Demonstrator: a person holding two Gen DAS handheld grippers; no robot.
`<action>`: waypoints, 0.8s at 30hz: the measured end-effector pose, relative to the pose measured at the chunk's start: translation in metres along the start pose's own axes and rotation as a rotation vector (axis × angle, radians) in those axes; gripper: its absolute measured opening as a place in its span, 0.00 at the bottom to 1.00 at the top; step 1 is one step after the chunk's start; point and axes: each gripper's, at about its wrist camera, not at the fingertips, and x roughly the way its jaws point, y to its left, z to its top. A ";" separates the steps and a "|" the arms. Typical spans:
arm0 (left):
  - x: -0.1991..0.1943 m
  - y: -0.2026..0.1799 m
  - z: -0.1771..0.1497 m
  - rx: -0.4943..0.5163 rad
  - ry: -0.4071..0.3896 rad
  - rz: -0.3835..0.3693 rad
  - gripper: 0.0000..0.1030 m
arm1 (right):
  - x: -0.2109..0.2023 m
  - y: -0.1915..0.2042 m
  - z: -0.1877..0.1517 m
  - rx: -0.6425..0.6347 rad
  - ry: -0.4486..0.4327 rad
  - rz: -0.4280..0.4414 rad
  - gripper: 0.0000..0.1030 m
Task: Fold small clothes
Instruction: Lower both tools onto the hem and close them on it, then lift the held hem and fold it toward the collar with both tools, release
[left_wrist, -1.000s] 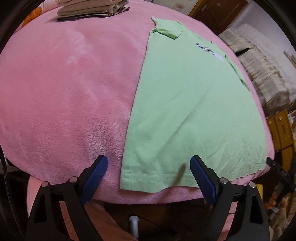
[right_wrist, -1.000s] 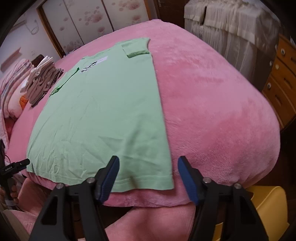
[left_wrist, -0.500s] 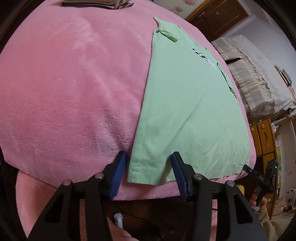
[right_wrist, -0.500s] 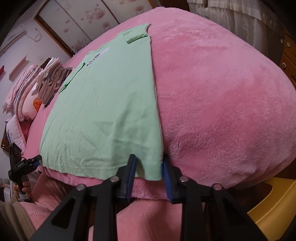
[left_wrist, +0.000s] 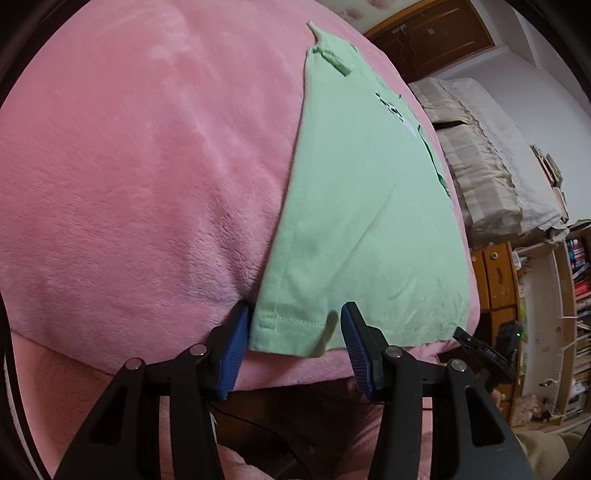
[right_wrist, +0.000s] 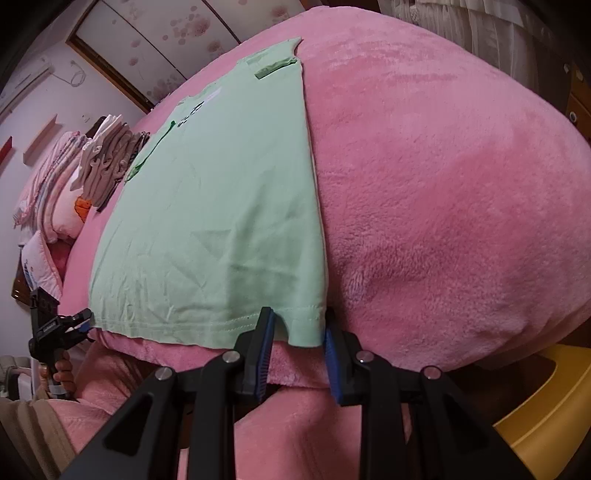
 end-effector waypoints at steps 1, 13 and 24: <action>0.003 0.002 0.001 -0.007 0.013 -0.013 0.48 | 0.001 -0.001 0.000 0.004 0.003 0.000 0.25; 0.003 0.004 0.000 0.001 0.028 0.012 0.39 | 0.003 -0.014 -0.001 0.082 -0.013 0.051 0.25; 0.009 -0.024 0.001 0.075 0.064 0.190 0.07 | -0.005 0.001 -0.001 0.046 -0.039 -0.031 0.04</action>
